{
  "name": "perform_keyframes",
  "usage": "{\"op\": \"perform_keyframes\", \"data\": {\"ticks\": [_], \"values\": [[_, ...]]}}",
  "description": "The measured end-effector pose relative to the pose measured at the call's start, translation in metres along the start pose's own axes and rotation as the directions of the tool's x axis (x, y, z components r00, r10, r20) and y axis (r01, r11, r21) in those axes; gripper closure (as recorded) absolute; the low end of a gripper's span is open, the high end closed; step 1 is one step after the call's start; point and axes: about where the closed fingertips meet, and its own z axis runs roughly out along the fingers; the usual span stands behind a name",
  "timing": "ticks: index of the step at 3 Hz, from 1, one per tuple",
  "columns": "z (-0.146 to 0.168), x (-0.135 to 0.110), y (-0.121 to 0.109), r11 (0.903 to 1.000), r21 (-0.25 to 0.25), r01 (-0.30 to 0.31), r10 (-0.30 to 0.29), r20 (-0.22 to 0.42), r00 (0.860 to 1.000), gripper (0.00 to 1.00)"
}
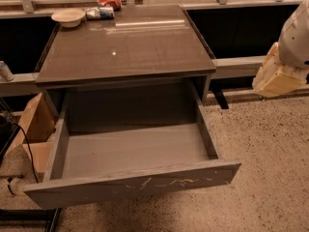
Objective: Close top drawer
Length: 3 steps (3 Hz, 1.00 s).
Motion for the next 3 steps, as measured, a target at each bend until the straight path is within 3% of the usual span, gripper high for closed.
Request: {"op": "perform_keyframes", "data": {"ticks": [2,3], "values": [[0.029,0.018,0.017,0.9977,-0.003,-0.067,0.067,0.014,0.998,1.00],[0.066,0.031,0.035,0.9913,-0.023,-0.130,0.131,0.048,0.990,1.00]]}}
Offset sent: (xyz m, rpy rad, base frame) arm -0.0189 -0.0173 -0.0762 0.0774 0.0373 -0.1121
